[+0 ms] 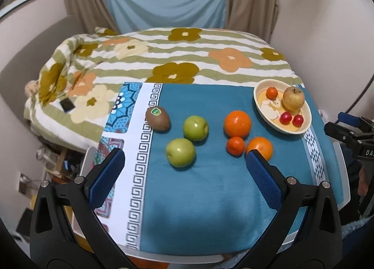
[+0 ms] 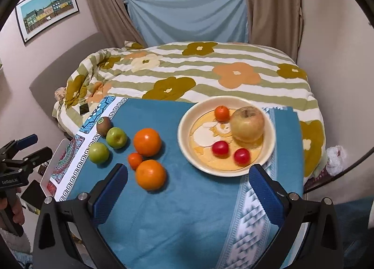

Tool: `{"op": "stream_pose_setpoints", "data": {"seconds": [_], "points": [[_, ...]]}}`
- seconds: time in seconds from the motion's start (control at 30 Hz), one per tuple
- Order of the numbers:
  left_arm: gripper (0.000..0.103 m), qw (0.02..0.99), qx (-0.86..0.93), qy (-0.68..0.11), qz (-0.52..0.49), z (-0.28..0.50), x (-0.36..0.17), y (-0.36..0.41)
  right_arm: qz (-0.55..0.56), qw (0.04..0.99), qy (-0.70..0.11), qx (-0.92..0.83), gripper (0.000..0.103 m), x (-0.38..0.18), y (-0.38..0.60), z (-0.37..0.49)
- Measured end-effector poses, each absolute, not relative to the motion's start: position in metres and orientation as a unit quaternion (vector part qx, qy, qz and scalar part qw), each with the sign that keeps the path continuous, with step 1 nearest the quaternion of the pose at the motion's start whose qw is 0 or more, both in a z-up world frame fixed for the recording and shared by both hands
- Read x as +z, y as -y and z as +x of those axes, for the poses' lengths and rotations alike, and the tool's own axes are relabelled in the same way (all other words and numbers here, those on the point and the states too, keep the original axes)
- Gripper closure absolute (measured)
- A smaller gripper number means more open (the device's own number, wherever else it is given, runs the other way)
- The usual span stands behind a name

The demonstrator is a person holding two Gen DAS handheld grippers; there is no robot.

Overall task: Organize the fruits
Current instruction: 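Move the left gripper onto a green apple and close around it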

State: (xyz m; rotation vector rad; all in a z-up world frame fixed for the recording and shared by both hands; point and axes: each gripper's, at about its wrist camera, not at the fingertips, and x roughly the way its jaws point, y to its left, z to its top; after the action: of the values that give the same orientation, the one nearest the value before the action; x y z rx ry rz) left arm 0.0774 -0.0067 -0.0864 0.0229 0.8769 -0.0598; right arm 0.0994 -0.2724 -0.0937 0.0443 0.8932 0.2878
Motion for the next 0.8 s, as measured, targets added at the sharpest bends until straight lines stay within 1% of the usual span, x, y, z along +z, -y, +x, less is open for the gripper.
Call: {"op": "stream_pose_setpoints", "data": {"seconds": [0.23,0.37,0.57,0.8], "points": [[0.000,0.897,-0.083,-0.433,0.026,0.098,-0.094,-0.023,0.038,0.887,-0.448,0.109,0.000,-0.108,0.231,0.095],[0.000,0.890,-0.120,-0.439,0.041,0.112,-0.106,-0.033,0.017,0.886,-0.457,0.081,0.000,-0.128,0.209,0.095],[0.000,0.871,-0.185,-0.449,0.077,0.135,-0.137,-0.038,0.030,0.881,-0.470,0.038,0.000,-0.154,0.199,0.095],[0.000,0.841,-0.247,-0.468,0.112,0.154,-0.184,-0.026,0.029,0.880,-0.473,0.006,0.000,-0.176,0.185,0.100]]}}
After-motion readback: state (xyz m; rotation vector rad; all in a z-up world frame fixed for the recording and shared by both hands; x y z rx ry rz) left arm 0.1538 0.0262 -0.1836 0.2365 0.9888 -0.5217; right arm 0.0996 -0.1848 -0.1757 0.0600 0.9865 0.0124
